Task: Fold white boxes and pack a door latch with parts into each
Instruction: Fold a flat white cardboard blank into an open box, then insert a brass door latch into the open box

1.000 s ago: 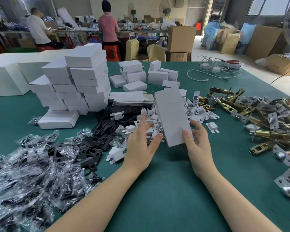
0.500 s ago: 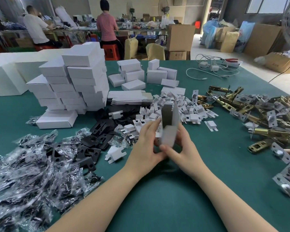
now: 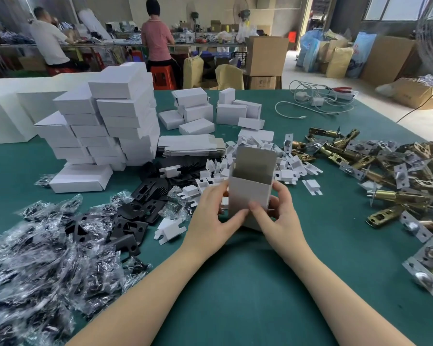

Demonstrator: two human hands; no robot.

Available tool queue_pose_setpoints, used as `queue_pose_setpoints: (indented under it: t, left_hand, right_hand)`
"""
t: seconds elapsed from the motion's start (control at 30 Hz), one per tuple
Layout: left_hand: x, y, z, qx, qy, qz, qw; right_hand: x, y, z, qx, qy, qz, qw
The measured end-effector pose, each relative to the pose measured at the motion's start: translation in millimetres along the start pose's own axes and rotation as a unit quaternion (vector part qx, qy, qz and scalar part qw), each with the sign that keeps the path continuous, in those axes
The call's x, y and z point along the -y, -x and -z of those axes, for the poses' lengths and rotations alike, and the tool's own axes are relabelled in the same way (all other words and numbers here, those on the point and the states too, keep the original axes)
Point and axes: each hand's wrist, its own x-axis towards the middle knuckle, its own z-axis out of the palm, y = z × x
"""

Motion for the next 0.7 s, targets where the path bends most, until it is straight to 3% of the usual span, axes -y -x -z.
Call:
queue_pose_setpoints:
  t: [0.17, 0.3, 0.5, 0.6, 0.7]
  left_hand:
    - [5.6, -4.6, 4.2, 0.008, 0.124, 0.096, 0.988]
    - [6.9, -9.2, 9.5, 0.032, 0.131, 0.094, 0.986]
    - [8.7, -13.7, 8.8, 0.029, 0.121, 0.09, 0.988]
    - [11.0, -20.5, 10.4, 0.013, 0.084, 0.077, 0.993]
    - [11.8, -20.3, 10.2, 0.006, 0.077, 0.071, 0.995]
  right_hand:
    - [0.6, -4.9, 1.5, 0.044, 0.016, -0.028, 0.999]
    - [1.6, -2.8, 0.5, 0.051, 0.055, -0.031, 0.997]
    - [6.9, -20.5, 33.5, -0.086, 0.218, -0.018, 0.972]
    - [13.7, -38.7, 73.4, -0.06, 0.402, -0.107, 0.908]
    - [29.3, -53.0, 110.9, 0.021, 0.597, -0.176, 0.783]
